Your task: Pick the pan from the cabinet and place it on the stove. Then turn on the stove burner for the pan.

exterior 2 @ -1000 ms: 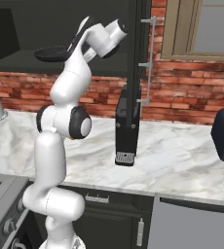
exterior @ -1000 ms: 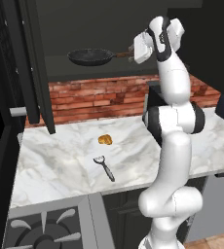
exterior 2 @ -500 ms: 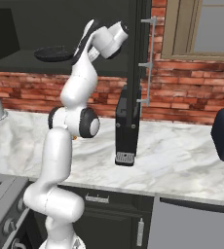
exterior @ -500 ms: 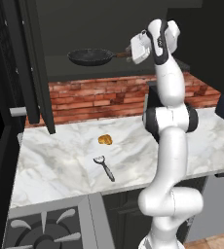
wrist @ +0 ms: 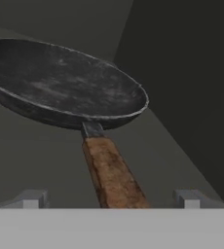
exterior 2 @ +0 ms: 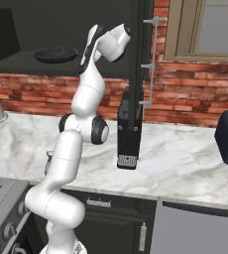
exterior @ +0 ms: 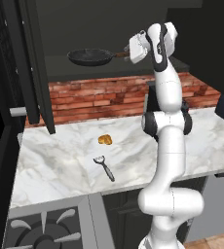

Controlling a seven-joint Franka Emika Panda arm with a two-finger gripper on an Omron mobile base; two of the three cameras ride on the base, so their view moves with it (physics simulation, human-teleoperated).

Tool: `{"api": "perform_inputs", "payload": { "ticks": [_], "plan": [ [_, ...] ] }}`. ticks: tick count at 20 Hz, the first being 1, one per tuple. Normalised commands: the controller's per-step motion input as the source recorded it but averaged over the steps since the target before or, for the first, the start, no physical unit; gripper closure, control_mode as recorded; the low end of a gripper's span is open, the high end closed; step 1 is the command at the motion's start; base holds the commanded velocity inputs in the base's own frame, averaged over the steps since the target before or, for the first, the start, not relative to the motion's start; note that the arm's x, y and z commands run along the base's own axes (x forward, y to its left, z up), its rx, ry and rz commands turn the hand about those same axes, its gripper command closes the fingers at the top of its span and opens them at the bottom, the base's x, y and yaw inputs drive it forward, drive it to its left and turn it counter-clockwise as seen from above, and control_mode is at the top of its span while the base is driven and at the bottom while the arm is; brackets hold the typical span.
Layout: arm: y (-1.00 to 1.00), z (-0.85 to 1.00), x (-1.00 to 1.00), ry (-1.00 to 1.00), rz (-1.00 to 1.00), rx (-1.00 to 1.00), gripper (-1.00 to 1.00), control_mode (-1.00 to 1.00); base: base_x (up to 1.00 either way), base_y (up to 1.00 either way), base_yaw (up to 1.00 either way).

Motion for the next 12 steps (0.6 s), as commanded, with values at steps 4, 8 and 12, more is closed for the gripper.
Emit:
{"api": "perform_inputs", "payload": {
  "ticks": [4, 8, 12],
  "plan": [
    [0.00, 0.00, 0.30, 0.08, 0.02, 0.00, -1.00, -1.00, 0.00, 0.00, 0.00],
    [-0.03, 0.03, 0.19, 0.00, 0.04, 0.00, -1.00, -1.00, 0.00, 0.00, 0.00],
    [0.00, 0.04, 0.24, 0.00, 0.04, -0.05, -1.00, -1.00, 0.00, 0.00, 0.00]
  ]
}}
